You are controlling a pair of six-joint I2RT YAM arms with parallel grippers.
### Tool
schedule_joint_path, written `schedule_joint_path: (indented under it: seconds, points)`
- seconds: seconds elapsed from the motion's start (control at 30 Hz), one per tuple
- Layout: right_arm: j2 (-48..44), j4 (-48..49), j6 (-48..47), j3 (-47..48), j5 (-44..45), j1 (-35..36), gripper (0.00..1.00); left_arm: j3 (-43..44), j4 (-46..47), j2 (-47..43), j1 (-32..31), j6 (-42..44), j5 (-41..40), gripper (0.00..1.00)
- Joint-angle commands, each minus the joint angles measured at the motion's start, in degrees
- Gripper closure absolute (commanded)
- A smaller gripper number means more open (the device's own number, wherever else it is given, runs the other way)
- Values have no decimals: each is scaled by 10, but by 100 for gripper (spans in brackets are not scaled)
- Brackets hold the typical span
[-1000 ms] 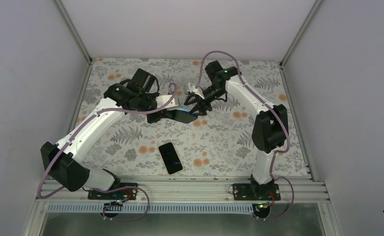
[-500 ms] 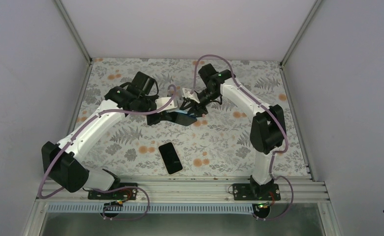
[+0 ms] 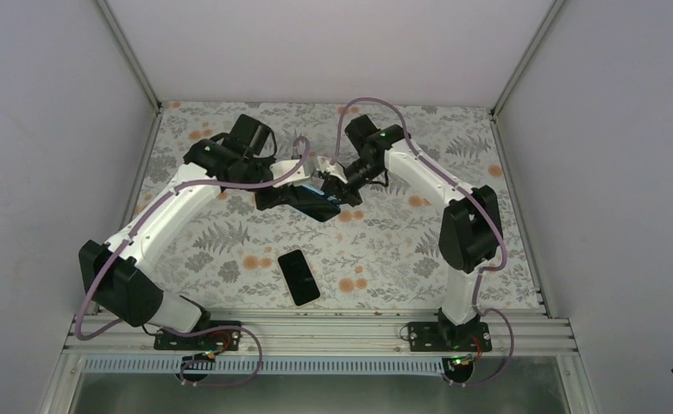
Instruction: Take the phone out of the phone case
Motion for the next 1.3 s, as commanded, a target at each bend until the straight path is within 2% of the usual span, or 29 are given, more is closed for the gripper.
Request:
schedule_joint_path:
  seconds: [0.0,0.03,0.13,0.23,0.27,0.4,0.5,0.6,0.7,0.77,0.87,1.03,1.17,1.27]
  points:
    - [-27,-91,23,-2,-210,110,97,60,276,18,4,-6,-36,73]
    - [-24,-91,29,4,-218,104,97,58,272,16,4,-5,-35,72]
    - [-9,-91,54,35,-234,80,97,51,257,7,4,-2,-29,56]
    - [11,-90,71,52,-241,49,97,44,245,-10,4,3,-33,31]
    - [17,-90,76,56,-240,40,97,41,241,-19,4,6,-34,26]
    - [34,-76,107,56,-238,3,97,38,226,-48,4,18,-60,13]
    - [42,-68,135,53,-236,-19,96,36,208,-68,4,35,-91,9]
    - [30,42,276,24,-194,-44,97,24,203,-95,3,47,-122,6]
    - [14,193,453,-10,-159,-80,97,-10,237,-121,-17,50,-166,4]
    - [22,241,531,0,-137,-104,97,-31,279,-131,-45,53,-213,3]
    - [46,270,600,40,-101,-134,97,-89,367,-135,-83,65,-300,3]
    - [107,219,647,188,-40,-148,97,-199,565,-125,-115,83,-399,0]
    - [109,259,705,199,-17,-151,97,-247,701,-95,-155,105,-433,0]
    - [108,280,731,210,-9,-153,97,-239,787,-57,-175,106,-432,0]
